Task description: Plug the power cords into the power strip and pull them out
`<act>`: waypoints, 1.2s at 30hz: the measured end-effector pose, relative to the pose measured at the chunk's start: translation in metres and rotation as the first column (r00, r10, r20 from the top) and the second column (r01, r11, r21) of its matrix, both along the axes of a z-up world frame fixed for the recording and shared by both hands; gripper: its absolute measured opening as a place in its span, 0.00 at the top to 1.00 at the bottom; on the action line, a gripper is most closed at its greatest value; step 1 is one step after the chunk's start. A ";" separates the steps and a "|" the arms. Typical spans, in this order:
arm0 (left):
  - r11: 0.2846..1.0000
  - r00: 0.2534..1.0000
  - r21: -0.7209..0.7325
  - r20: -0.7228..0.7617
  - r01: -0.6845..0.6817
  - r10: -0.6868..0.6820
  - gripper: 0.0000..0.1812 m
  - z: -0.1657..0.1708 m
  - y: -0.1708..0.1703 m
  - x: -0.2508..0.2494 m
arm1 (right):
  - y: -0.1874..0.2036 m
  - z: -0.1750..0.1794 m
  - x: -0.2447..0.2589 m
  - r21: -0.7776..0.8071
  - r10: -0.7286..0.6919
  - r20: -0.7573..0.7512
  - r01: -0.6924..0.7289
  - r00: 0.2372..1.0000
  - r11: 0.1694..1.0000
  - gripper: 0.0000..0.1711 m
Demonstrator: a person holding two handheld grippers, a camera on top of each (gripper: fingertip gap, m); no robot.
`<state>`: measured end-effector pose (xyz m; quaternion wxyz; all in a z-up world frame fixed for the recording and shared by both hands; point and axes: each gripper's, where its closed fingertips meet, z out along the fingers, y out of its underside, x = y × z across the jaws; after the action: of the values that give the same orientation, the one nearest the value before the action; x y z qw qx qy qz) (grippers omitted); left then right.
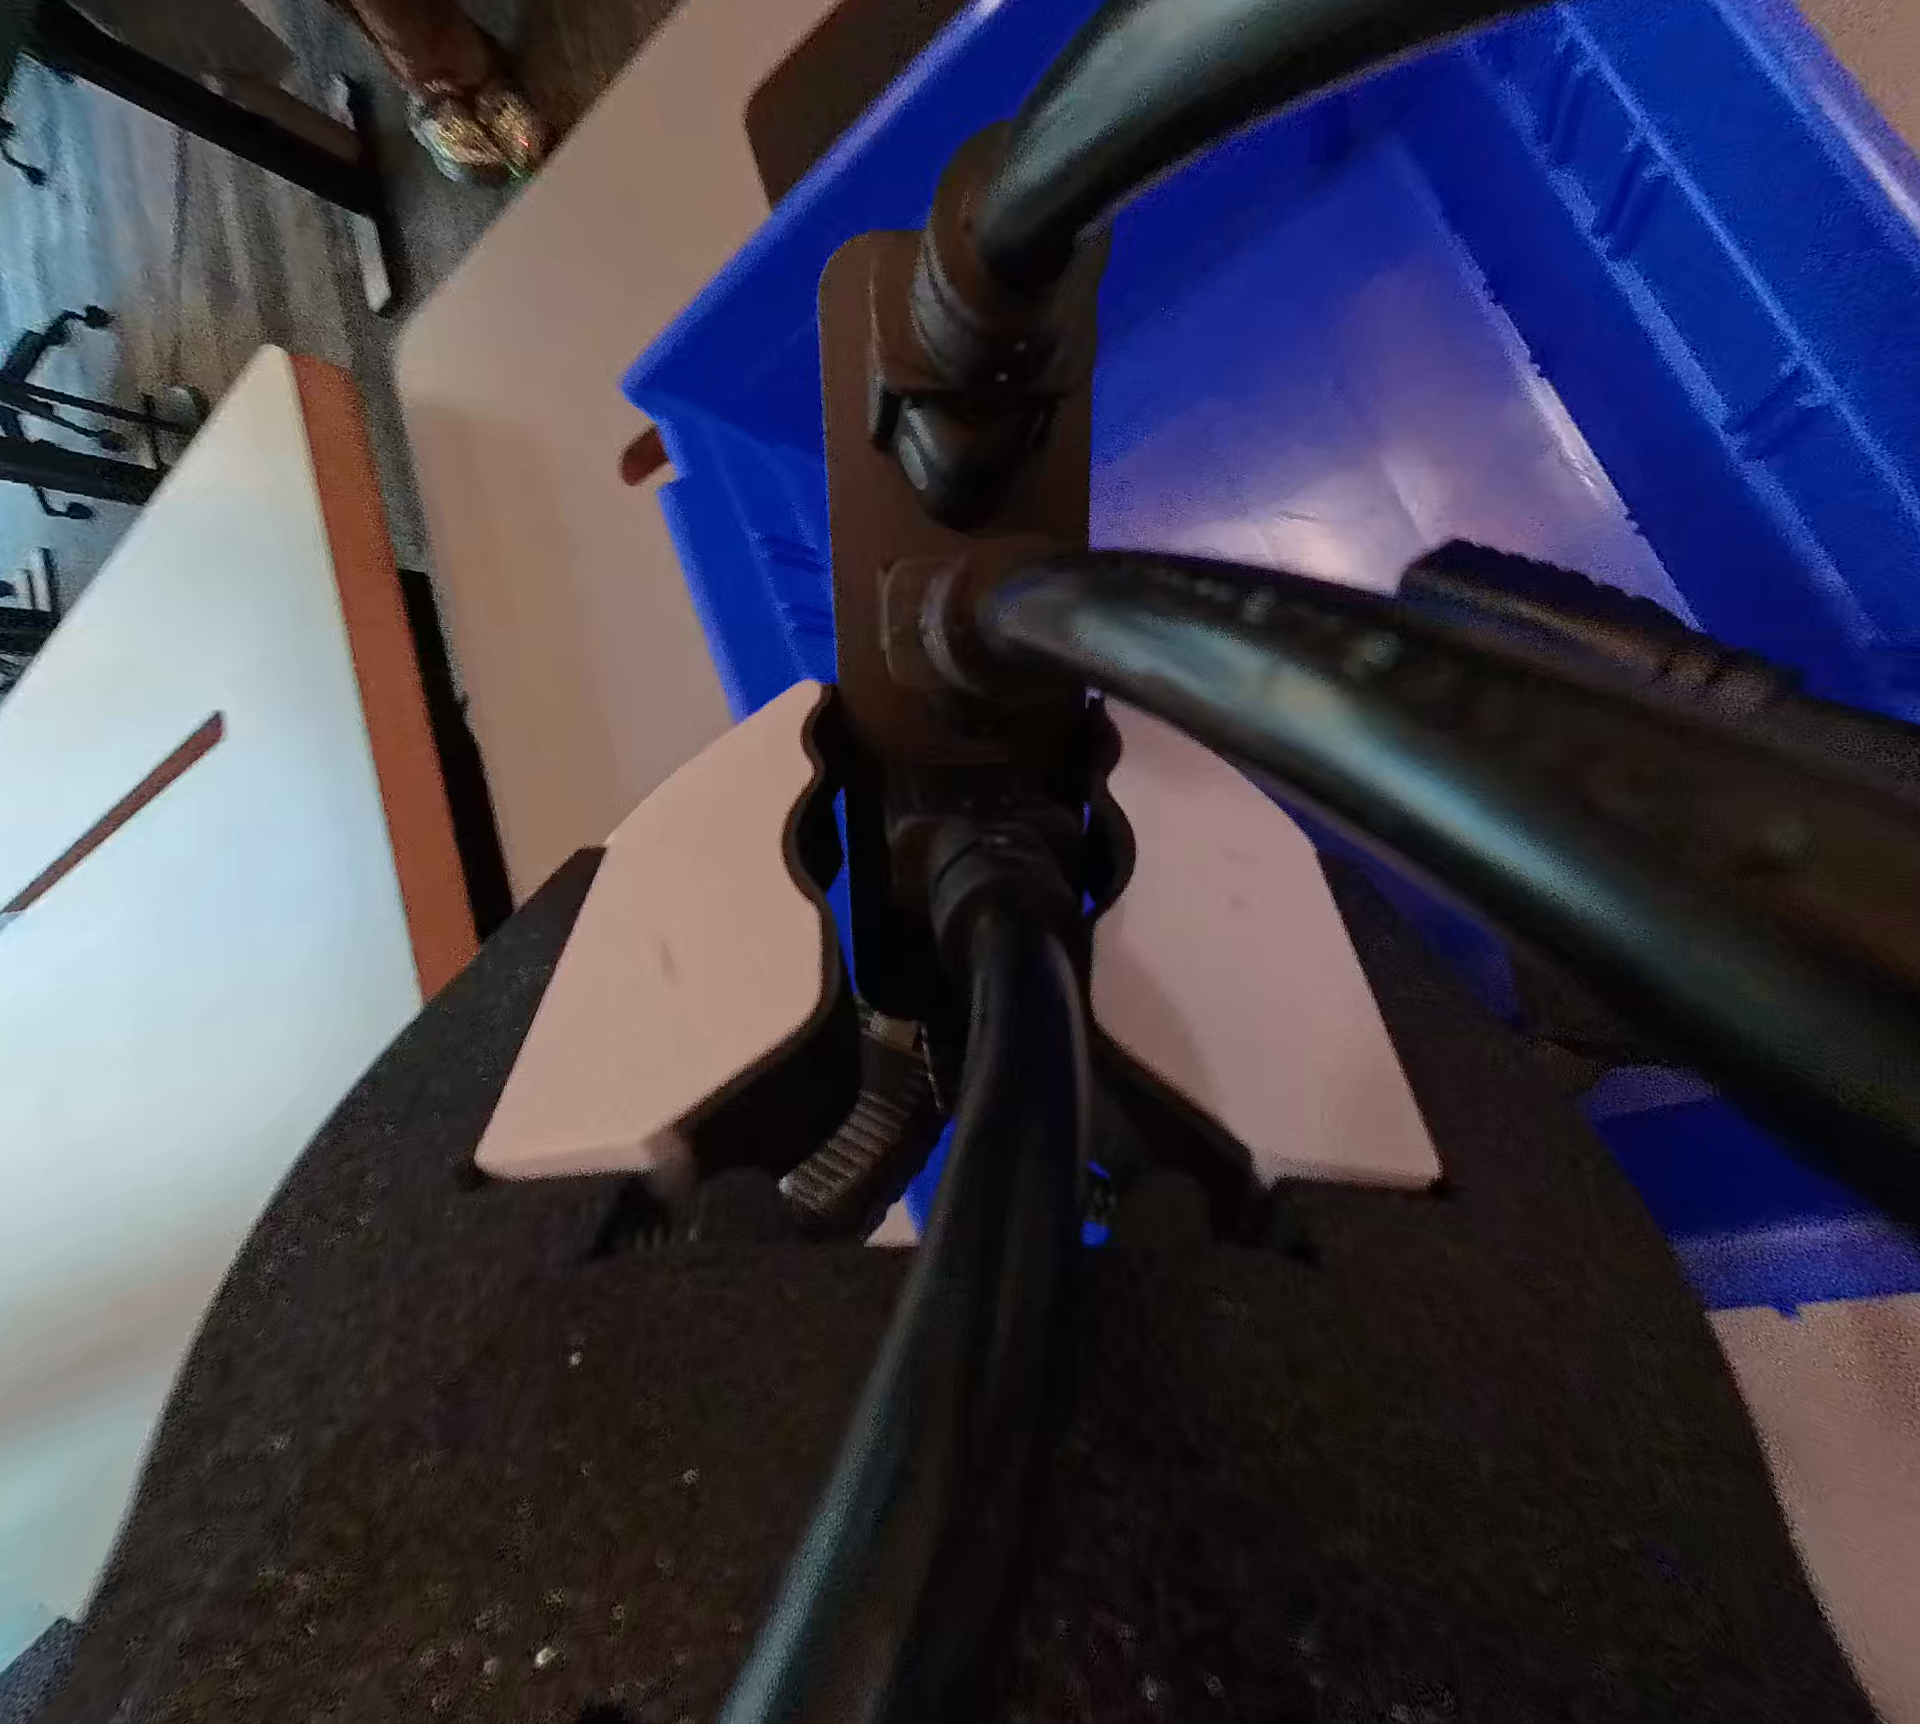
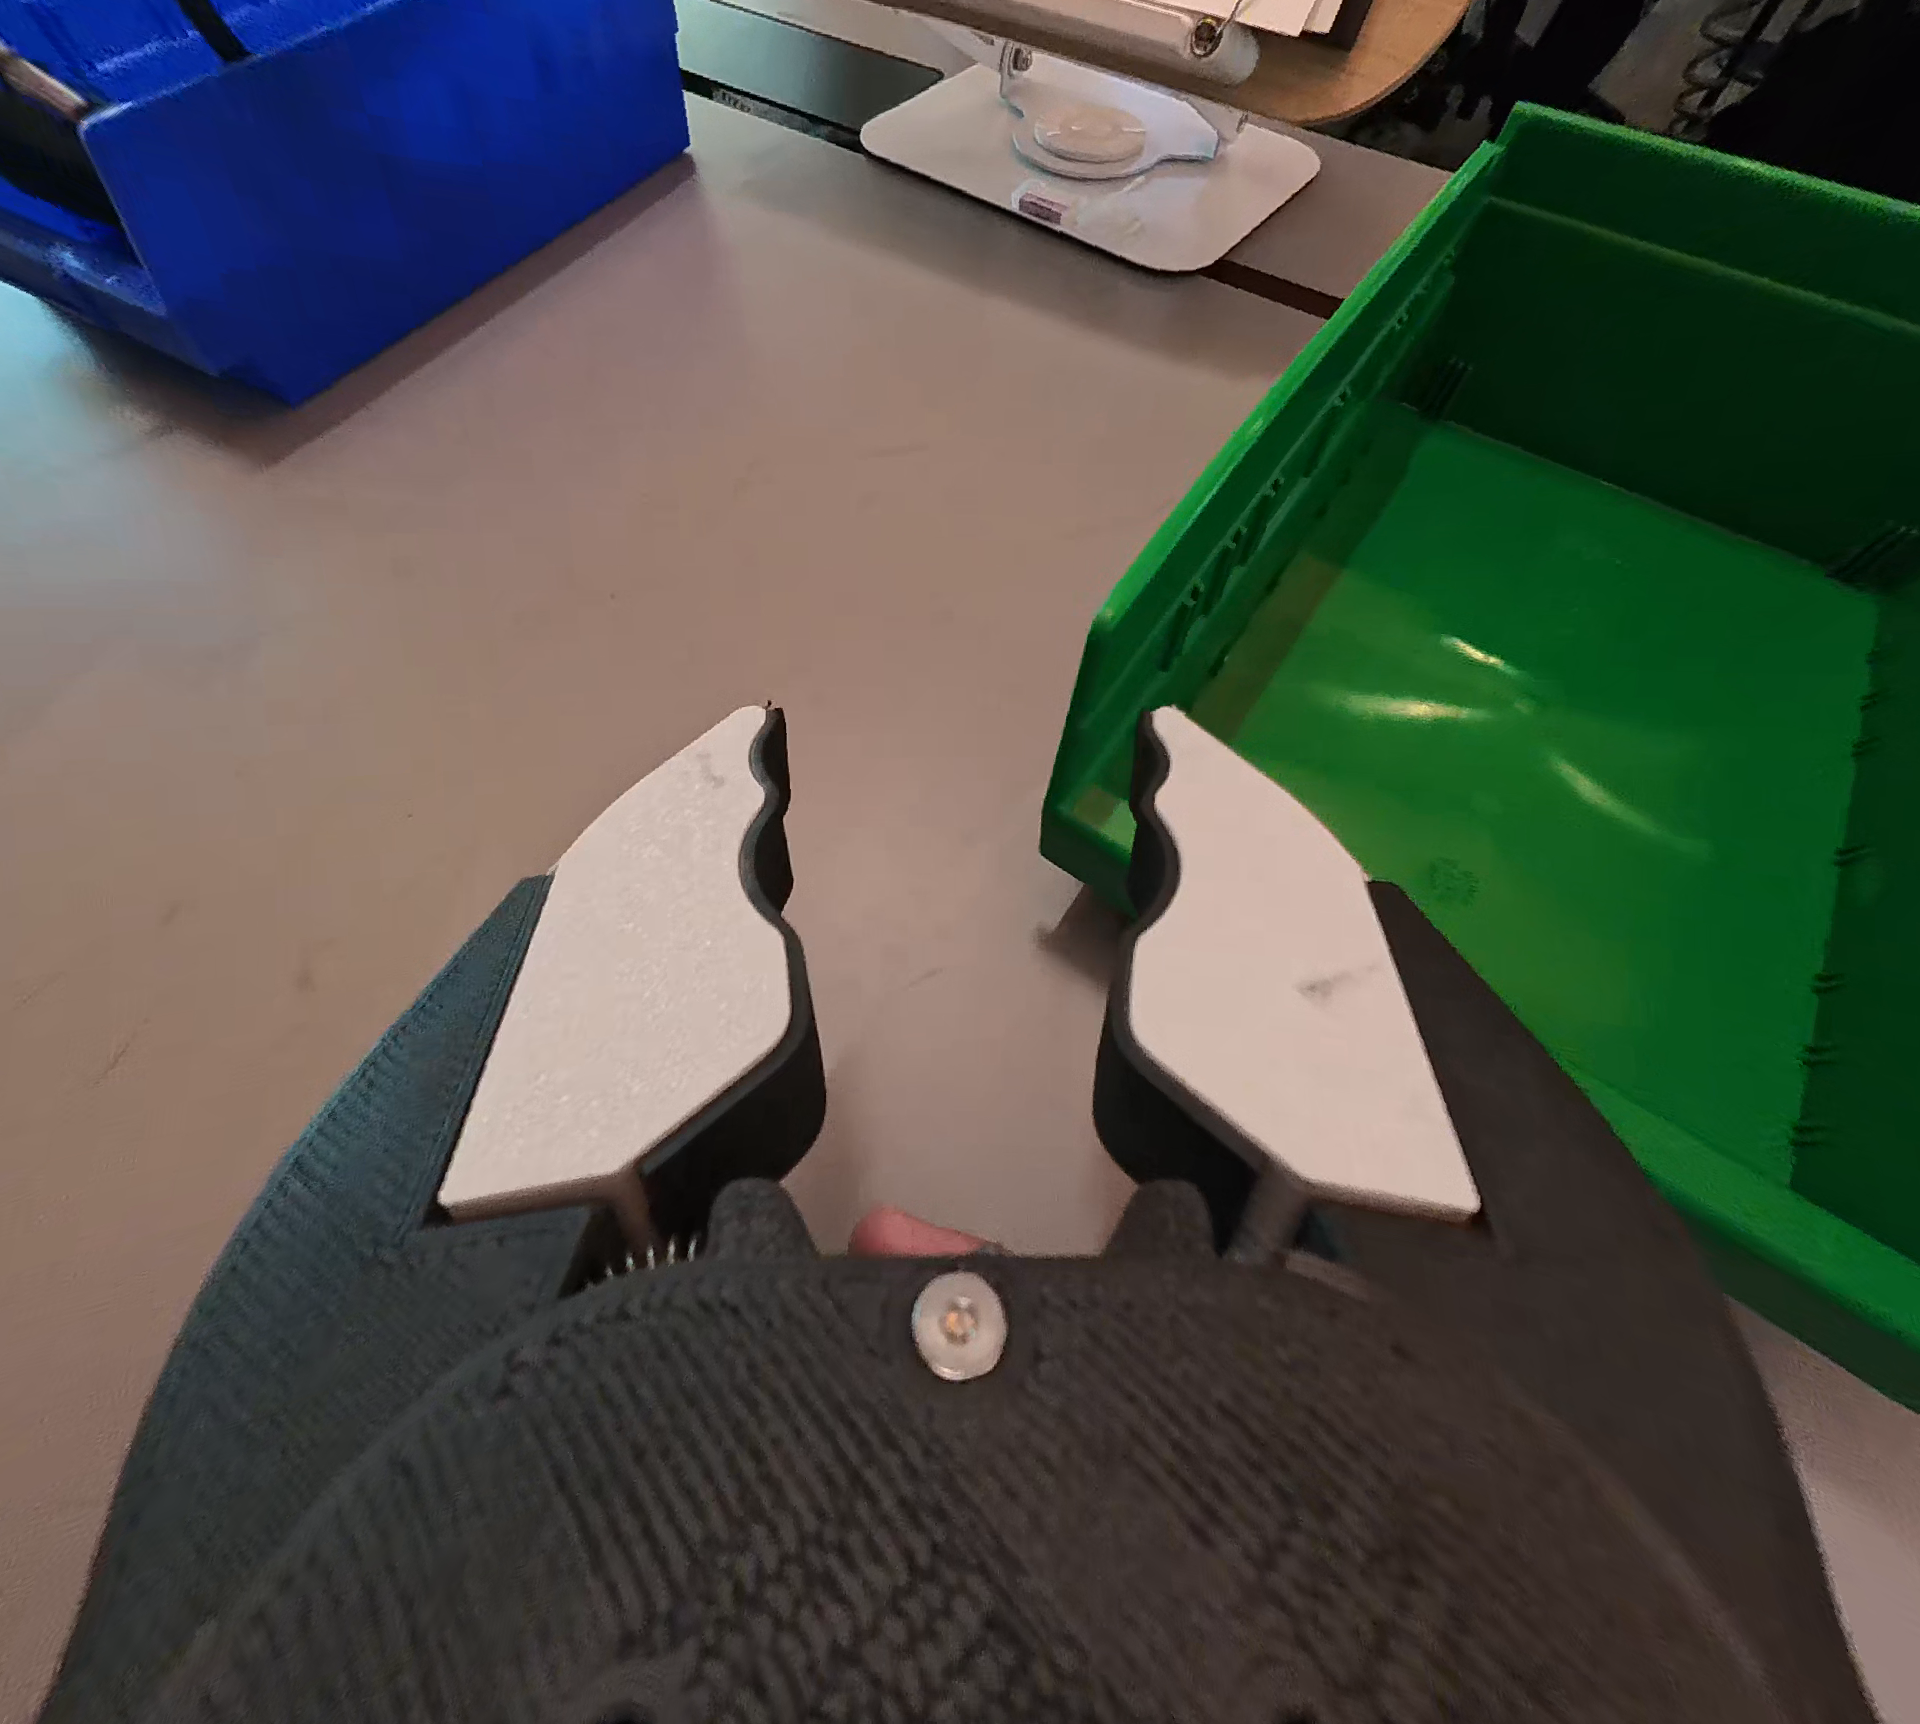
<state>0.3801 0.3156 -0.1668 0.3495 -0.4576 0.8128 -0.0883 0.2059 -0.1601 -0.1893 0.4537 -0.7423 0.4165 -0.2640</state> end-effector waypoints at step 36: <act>0.410 0.238 -0.316 -0.464 0.855 -0.853 0.76 -0.086 -0.298 -0.211 | 0.089 0.008 -0.045 0.046 0.469 0.107 -0.476 0.877 0.878 0.63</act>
<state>0.1689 0.0173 -0.2527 -0.0109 0.0561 0.9907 -0.1233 0.1611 -0.0708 -0.1809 0.5493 -0.7919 0.2104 -0.1643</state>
